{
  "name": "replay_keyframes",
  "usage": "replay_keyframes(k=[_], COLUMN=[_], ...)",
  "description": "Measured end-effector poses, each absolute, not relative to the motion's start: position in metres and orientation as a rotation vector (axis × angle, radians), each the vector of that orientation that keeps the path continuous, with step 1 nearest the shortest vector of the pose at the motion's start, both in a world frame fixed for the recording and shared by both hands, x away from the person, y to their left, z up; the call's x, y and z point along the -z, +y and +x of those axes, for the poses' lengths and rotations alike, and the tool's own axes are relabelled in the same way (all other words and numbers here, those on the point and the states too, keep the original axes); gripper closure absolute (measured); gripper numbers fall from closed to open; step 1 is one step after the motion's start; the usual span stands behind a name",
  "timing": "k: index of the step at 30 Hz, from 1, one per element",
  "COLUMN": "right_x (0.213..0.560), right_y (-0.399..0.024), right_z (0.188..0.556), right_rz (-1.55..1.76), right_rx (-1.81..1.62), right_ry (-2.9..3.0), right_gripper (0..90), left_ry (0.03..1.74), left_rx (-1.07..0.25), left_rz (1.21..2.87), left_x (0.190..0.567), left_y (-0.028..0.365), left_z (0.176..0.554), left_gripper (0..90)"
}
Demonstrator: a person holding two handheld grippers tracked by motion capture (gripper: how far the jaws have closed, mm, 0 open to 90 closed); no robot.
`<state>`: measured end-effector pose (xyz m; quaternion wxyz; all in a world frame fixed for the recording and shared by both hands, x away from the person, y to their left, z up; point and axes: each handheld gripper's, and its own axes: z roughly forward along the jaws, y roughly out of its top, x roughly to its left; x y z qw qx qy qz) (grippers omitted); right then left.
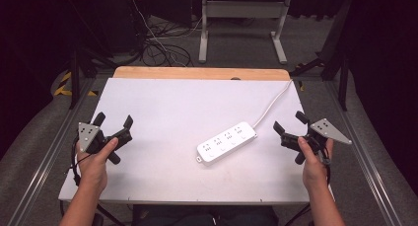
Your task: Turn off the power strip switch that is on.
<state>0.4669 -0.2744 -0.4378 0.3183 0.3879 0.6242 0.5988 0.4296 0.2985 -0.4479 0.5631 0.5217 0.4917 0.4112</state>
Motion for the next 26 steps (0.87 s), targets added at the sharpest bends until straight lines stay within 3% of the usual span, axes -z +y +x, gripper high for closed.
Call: replay_keyframes(k=[26], right_x=[0.4398], right_y=[-0.2740], right_z=[0.4700], right_rz=[1.020], right_rx=[-1.567], right_ry=[1.665], right_gripper=[5.8], left_ry=[1.165], left_rx=[-0.965], left_rz=[1.229], left_x=[0.4488], left_y=[0.2997], left_z=[0.4313], left_gripper=[4.1])
